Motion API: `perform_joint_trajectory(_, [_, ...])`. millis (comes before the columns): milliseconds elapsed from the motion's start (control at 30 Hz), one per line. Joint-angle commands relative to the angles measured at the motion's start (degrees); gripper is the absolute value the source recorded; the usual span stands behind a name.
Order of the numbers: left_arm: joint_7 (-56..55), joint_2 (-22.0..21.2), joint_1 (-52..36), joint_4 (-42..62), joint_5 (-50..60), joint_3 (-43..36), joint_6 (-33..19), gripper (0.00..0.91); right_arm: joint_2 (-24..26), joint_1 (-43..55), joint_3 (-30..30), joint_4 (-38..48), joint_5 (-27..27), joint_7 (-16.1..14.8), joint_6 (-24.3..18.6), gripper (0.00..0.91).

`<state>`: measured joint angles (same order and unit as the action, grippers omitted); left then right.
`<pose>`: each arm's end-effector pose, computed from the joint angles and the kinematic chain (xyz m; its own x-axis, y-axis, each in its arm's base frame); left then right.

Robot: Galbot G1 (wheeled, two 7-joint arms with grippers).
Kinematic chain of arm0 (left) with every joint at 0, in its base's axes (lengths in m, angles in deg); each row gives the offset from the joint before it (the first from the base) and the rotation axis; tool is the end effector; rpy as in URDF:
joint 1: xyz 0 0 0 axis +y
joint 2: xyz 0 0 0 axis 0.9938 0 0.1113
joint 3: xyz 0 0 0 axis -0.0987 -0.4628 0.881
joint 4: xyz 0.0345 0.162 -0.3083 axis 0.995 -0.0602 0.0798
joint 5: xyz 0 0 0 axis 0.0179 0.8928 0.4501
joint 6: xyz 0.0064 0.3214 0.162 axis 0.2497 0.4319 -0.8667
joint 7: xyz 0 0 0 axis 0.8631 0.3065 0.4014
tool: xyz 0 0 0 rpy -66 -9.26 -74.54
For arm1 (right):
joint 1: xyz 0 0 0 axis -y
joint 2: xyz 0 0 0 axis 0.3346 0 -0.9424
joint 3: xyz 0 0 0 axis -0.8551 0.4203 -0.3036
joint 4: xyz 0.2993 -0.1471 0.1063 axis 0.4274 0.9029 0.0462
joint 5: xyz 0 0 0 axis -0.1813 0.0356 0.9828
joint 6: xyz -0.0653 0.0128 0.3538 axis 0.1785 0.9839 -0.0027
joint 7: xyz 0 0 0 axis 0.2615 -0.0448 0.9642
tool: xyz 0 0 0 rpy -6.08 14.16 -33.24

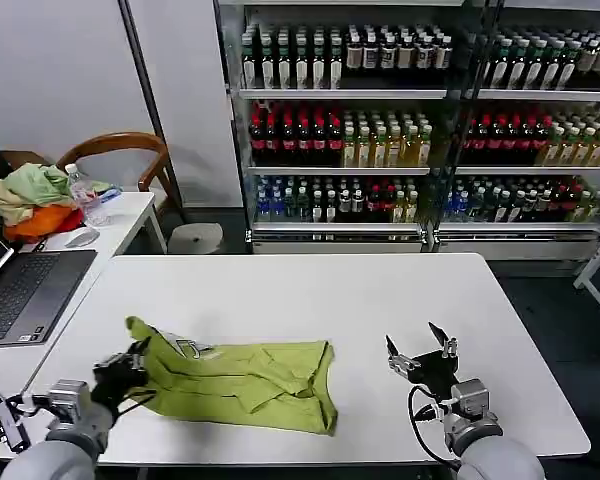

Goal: Fold and organize the clothes.

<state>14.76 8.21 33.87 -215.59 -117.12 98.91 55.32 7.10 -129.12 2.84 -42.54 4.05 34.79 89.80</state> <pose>0.2114 0.0995 -0.2169 -0.9294 0.0438 0.3666 0.0701 0.9958 0.0588 0.2259 -0.0384 -0.2334 -0.9513 -0.1333 0.2779 -0.1903 0.9633 -0.1895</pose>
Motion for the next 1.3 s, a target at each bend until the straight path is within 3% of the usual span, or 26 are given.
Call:
perform_joint_trajectory(33, [3.33,-6.18,-2.16,-4.70,3.95,-17.80,-3.80,0.030,-0.30,-0.89,-0.88,-0.47,-0.27,0.08,0.07,0.907])
perform_joint_trajectory(200, [6.83,-8.44,-6.14,-0.86,7.80,-22.94,-7.24,0.030,-0.27,-1.81,-2.27,-0.90,-0.43,0.10,0.14,0.907])
perform_joint_trajectory(867, [7.98,-9.57,-12.90,8.40,11.24,-31.31,-8.63,0.040,-0.25,-2.26,-3.91,-0.97,-0.41,0.07,0.55,0.907])
perform_joint_trajectory(933, [8.06,-9.56,-12.83,8.69,12.11,-31.98,-8.41,0.907,-0.28,-2.26,-3.88,-1.06,-0.42,0.06,0.56,0.907])
perform_joint_trajectory(1133, [9.08,-9.57,-12.46,7.57,10.35,-31.91,-13.91,0.907,-0.24,-1.99,-3.98,-1.14,-0.38,-0.01,0.59,0.907])
perform_joint_trajectory(1300, [8.87,-7.55,-11.65,1.26,1.80,-26.36,-15.68,0.907,-0.42,-1.34,-3.36,-0.90,-0.37,-0.11,0.64,0.907])
